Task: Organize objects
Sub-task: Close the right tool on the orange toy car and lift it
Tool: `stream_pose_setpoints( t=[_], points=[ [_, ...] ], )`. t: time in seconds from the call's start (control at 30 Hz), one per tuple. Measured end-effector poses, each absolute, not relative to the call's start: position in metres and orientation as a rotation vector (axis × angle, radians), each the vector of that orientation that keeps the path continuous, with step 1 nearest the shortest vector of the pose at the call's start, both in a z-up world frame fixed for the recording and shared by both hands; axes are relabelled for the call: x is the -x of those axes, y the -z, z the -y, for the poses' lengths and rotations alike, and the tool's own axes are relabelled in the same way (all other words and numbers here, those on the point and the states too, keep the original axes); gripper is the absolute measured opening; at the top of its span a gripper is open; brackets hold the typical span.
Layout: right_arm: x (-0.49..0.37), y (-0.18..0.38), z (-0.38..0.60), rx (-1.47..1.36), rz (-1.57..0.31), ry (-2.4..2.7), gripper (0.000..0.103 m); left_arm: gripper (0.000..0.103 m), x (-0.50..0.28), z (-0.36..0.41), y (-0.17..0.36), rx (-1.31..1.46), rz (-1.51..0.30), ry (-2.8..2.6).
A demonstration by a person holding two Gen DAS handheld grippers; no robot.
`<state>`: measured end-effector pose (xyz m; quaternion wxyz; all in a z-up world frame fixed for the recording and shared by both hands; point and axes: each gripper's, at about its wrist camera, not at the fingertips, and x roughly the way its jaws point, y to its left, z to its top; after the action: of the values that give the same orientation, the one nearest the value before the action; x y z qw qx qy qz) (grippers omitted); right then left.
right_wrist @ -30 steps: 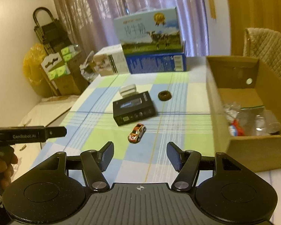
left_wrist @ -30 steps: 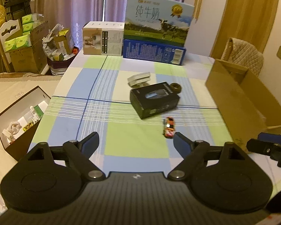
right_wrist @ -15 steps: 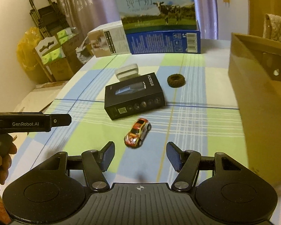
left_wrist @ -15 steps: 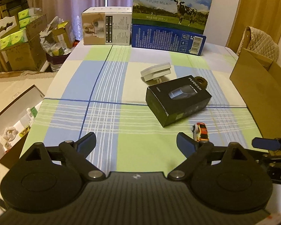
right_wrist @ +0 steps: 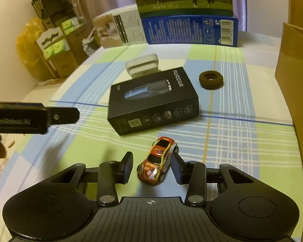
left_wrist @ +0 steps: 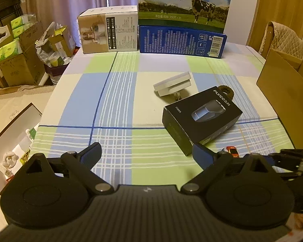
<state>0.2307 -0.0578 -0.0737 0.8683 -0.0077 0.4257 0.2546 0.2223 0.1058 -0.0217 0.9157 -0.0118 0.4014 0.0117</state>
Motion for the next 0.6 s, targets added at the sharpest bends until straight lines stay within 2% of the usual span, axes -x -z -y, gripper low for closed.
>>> stream_pose_setpoints(
  t=[0.17,0.4,0.6],
  points=[
    [-0.236,0.081,0.054,0.047,-0.89,-0.51,0.037,0.094,-0.226,-0.107,0.025,0.027,-0.836,0.0],
    [-0.238,0.077,0.057,0.081,-0.894,-0.497,0.025,0.094,-0.228,-0.105,0.029,-0.018,-0.846,0.041],
    [-0.246,0.077,0.068,0.071,-0.905,-0.474,0.025,0.094,-0.229,-0.097,0.03,-0.042,-0.842,0.063]
  ],
)
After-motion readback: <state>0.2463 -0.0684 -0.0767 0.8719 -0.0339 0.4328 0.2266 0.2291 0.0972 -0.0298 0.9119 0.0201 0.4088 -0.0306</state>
